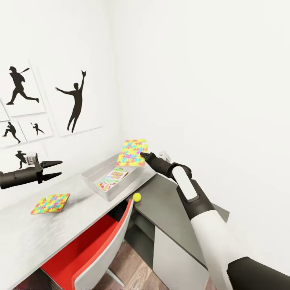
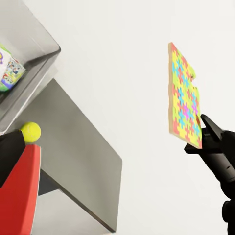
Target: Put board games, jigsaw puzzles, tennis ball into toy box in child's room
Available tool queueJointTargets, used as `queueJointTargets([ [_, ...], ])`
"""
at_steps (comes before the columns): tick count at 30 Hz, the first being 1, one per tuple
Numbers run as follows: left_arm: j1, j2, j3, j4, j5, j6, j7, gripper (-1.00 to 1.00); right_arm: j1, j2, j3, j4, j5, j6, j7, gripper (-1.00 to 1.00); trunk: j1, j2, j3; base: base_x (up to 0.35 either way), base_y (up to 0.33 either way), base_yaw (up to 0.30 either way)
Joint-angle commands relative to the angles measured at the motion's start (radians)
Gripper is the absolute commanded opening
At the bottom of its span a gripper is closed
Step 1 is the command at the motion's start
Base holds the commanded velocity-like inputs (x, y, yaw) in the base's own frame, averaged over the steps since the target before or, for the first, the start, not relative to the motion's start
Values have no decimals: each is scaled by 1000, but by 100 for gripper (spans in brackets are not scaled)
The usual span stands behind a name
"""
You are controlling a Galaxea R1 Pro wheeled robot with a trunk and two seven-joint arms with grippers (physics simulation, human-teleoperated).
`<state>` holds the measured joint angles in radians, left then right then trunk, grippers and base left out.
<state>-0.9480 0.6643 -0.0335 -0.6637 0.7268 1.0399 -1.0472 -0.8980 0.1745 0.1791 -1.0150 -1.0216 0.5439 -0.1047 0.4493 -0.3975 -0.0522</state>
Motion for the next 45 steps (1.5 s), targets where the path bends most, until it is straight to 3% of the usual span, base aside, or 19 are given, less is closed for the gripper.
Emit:
queueJointTargets([
  [1,-2,7,-3,1,2,3,-4,100,-1,0,0,-2,-11,2,-10,-100,1,-3,-4,0,0,89],
  [7,-2,25,-3,1,2,3,-4,100,-1,0,-1,-2,-11,2,-10,-100,1,-3,-14,0,0,89],
  [40,-2,31,-2,1,2,3,-4,100,-4,0,-23,-14,-10,13,-32,-100,1,-3,-67,0,0,37],
  [45,-2,32,-2,1,-1,2,-56,100,-5,0,-23,-14,-11,13,-33,-100,1,-3,-75,0,0,0],
])
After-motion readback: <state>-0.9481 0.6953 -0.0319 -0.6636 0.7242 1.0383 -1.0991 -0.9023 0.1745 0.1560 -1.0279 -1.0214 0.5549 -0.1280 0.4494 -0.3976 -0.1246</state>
